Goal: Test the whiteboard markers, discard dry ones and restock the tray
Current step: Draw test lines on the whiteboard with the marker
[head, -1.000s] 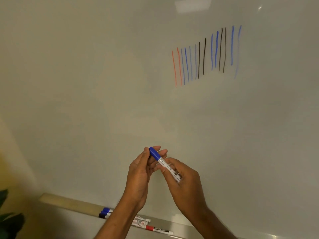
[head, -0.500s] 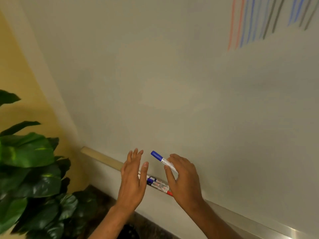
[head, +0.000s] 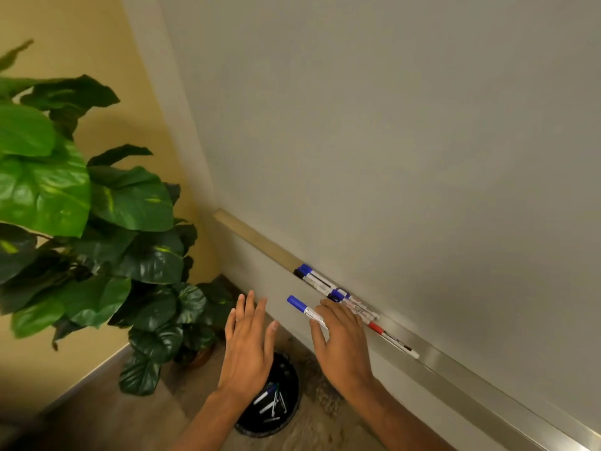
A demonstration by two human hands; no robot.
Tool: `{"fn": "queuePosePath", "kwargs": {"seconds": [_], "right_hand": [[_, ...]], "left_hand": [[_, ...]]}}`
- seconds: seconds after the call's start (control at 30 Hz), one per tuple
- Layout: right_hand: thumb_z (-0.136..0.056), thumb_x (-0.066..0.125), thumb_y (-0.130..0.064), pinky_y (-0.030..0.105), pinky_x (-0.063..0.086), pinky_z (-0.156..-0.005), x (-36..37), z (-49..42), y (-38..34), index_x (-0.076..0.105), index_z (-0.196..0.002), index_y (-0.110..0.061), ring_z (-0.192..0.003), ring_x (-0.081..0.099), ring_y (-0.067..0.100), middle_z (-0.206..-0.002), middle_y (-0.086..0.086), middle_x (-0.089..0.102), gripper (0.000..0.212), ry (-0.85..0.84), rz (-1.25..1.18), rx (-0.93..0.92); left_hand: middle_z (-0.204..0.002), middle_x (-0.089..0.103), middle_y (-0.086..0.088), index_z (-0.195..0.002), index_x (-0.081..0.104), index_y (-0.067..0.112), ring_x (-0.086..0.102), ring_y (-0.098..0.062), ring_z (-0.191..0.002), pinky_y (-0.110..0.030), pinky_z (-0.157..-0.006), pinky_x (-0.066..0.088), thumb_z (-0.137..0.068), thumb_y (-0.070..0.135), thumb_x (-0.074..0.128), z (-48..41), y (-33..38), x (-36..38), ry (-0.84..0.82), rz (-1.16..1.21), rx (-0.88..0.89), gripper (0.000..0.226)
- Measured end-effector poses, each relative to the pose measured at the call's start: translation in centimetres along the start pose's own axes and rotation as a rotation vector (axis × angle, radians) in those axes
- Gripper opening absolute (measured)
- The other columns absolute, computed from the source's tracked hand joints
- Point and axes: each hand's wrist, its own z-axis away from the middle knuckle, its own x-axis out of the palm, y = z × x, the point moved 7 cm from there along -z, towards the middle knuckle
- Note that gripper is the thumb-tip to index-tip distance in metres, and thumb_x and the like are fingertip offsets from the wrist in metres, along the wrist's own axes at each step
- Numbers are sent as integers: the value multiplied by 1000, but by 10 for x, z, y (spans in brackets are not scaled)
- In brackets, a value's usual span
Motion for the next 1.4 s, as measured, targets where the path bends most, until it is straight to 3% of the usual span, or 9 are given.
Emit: {"fn": "queuePosePath", "kwargs": {"seconds": [0.33,0.8,0.97,1.2,1.4], "right_hand": [[-82,76,-19,35,56,-76,111,14,7,71,-108,-13,-96,67,17,-106,2,72,27,-186,90,8],[-86,64,-24,41,55,-80,239,40,31,71,-106,-18,-99,67,21,-108,2,72,22,-423,248,27],[-85,66,-23,41,56,-82,272,42,36,72,-104,-17,-98,67,21,-107,1,72,21,-446,275,38],[-94,38,-41,44,52,-86,314,37,44,65,-118,-17,-108,62,24,-116,3,68,43,-469,261,68],[-96,41,-46,43,49,-91,311,49,61,64,-119,-15,-114,60,26,-119,4,67,45,-411,151,120]], "left_hand": [[-170,14,-6,-160,28,16,-5,-15,-158,-40,-128,0,-108,49,21,21,-85,44,-86,-136,-82,62],[-166,28,-14,-155,39,9,14,-27,-157,-43,-126,6,-109,43,24,21,-161,95,-158,-223,-96,59],[-166,28,-13,-155,40,10,10,-24,-158,-41,-126,3,-109,41,25,20,-179,108,-153,-220,-116,57],[-166,28,-14,-154,41,9,15,-27,-157,-42,-126,5,-109,40,25,17,-207,120,-136,-214,-158,57],[-168,22,-12,-157,36,10,10,-25,-158,-41,-127,2,-110,43,23,24,-221,126,-160,-221,-195,59]]}}
